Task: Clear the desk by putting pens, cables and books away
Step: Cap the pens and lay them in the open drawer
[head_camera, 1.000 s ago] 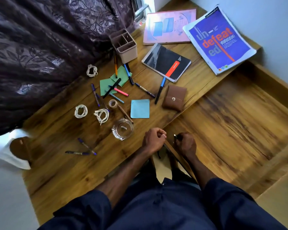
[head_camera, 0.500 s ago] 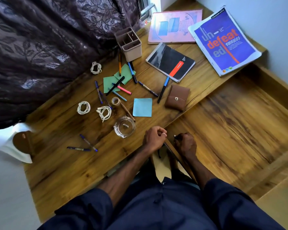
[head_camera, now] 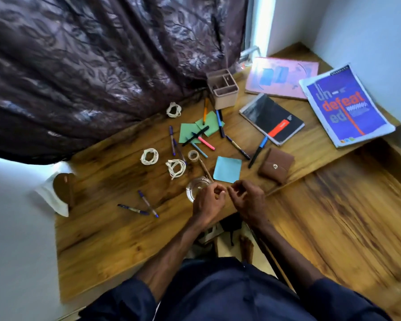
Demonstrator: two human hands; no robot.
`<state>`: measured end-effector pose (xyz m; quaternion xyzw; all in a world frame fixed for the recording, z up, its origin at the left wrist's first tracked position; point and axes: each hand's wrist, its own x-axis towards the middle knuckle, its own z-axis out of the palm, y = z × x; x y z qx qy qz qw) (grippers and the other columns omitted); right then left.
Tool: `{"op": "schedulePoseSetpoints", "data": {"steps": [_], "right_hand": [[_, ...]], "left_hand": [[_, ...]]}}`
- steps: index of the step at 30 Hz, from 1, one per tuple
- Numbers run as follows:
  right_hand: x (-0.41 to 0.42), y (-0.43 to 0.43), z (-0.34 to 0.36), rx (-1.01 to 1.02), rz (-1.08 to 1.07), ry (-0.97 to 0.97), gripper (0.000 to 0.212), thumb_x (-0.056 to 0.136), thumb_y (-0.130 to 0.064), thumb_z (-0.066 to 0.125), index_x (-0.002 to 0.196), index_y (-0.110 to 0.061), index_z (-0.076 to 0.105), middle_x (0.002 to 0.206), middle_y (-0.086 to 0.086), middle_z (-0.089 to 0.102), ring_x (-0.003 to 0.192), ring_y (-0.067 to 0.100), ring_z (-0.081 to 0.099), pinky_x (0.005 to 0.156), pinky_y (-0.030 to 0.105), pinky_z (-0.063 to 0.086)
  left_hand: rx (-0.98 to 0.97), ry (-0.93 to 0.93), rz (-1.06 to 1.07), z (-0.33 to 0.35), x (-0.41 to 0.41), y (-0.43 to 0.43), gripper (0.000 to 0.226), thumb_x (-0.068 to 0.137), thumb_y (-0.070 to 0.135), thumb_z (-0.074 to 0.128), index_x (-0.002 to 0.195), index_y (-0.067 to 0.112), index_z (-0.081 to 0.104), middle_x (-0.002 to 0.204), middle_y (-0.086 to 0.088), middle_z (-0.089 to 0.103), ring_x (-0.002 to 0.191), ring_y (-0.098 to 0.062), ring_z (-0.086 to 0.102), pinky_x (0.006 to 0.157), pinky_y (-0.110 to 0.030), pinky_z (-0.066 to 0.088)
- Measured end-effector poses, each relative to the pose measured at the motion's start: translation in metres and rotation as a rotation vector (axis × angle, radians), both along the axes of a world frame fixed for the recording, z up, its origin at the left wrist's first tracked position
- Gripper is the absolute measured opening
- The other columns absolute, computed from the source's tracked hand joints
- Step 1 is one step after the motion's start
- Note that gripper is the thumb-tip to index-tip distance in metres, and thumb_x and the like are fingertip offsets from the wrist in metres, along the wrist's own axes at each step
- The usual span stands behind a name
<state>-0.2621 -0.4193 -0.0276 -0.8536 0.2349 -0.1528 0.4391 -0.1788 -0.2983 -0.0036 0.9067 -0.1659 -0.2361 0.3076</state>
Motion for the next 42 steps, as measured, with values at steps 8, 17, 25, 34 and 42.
{"op": "schedulePoseSetpoints", "data": {"steps": [8, 17, 25, 34, 42], "right_hand": [[0.051, 0.041, -0.008, -0.007, 0.094, 0.354, 0.026, 0.088, -0.037, 0.073, 0.089, -0.011, 0.069, 0.087, 0.003, 0.067, 0.08, 0.019, 0.063, 0.072, 0.042, 0.056], [0.077, 0.057, -0.006, 0.032, 0.01, 0.573, 0.054, 0.085, -0.029, 0.076, 0.04, -0.016, 0.049, 0.04, -0.007, 0.033, 0.041, 0.003, 0.029, 0.044, 0.025, 0.025], [0.092, 0.082, 0.016, 0.097, -0.054, 0.407, 0.033, 0.078, -0.032, 0.076, 0.056, -0.008, 0.072, 0.054, 0.01, 0.068, 0.046, 0.013, 0.063, 0.054, 0.036, 0.056], [0.145, 0.127, 0.038, 0.265, 0.111, 0.298, 0.028, 0.081, -0.034, 0.079, 0.065, -0.011, 0.077, 0.058, -0.002, 0.073, 0.053, 0.006, 0.069, 0.054, 0.03, 0.056], [0.175, 0.176, 0.022, 0.398, 0.314, 0.259, 0.037, 0.088, -0.039, 0.072, 0.072, -0.006, 0.072, 0.064, 0.009, 0.072, 0.055, 0.016, 0.066, 0.054, 0.042, 0.054]], "left_hand": [[0.085, -0.045, 0.353, -0.009, 0.035, 0.08, 0.015, 0.091, 0.026, 0.065, 0.104, 0.019, 0.065, 0.102, 0.001, 0.073, 0.096, -0.02, 0.068, 0.084, -0.038, 0.055], [0.181, 0.166, 0.291, -0.022, 0.065, 0.096, 0.021, 0.092, 0.03, 0.064, 0.103, 0.014, 0.073, 0.111, -0.006, 0.074, 0.109, -0.025, 0.067, 0.092, -0.037, 0.054], [-0.038, 0.225, 0.384, -0.024, 0.081, 0.133, 0.032, 0.085, 0.036, 0.077, 0.1, 0.008, 0.074, 0.095, -0.008, 0.078, 0.084, -0.02, 0.073, 0.075, -0.028, 0.058], [-0.266, -0.035, 0.747, 0.016, 0.093, 0.174, 0.024, 0.087, 0.028, 0.078, 0.1, 0.008, 0.079, 0.069, 0.008, 0.074, 0.053, 0.002, 0.069, 0.045, -0.009, 0.047], [-0.1, -0.202, 0.863, 0.024, 0.11, 0.235, 0.025, 0.087, 0.027, 0.077, 0.101, 0.006, 0.08, 0.086, -0.005, 0.079, 0.07, -0.006, 0.072, 0.055, -0.002, 0.043]]}}
